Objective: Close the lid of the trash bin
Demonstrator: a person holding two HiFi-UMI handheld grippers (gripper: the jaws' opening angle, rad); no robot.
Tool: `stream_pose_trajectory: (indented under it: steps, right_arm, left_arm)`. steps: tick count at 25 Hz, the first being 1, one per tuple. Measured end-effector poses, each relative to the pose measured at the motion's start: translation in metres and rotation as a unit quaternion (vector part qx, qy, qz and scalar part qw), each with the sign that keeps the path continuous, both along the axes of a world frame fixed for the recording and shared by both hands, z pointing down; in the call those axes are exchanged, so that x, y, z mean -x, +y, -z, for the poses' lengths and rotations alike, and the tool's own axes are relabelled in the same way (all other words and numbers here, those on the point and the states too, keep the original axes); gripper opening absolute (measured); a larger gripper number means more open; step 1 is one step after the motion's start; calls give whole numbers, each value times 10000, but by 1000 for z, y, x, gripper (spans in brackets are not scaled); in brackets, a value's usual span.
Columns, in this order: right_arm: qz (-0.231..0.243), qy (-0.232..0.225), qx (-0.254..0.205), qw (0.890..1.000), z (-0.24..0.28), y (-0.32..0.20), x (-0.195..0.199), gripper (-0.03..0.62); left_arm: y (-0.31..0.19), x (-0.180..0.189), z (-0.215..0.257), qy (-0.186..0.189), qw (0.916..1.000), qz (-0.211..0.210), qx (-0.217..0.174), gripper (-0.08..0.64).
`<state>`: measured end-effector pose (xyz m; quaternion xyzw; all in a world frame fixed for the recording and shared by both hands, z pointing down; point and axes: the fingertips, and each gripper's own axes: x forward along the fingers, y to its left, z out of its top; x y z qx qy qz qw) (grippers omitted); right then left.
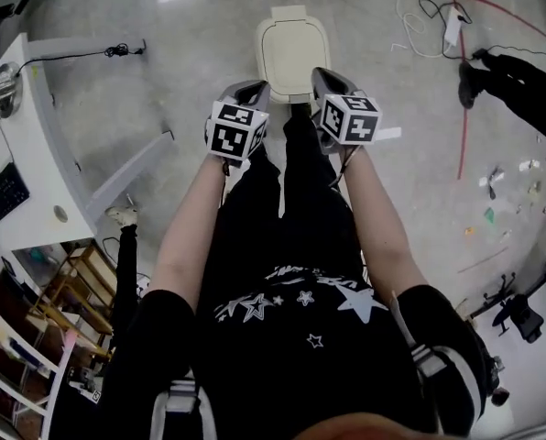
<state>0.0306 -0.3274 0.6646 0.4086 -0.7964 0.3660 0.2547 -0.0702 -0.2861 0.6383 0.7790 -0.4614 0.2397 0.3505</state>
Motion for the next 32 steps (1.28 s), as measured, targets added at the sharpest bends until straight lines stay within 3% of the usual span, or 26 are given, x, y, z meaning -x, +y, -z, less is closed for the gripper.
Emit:
stream_pose_trajectory:
  steps: [7, 12, 23, 32]
  right_arm:
    - [-395, -120, -484, 9980, 94, 26, 0, 8]
    - [-611, -337, -883, 9936, 150, 47, -7, 8]
    - [-894, -555, -1311, 9858, 206, 104, -39, 8]
    - [-975, -939, -1971, 9710, 261, 200, -85, 8]
  left_arm:
    - [11, 1, 88, 438, 9963, -162, -715, 11]
    - [32, 1, 132, 481, 9919, -350, -1124, 11]
    - [83, -16, 196, 841, 9821, -172, -1677, 11]
    - [168, -70, 259, 1015, 9657, -281, -2375, 11]
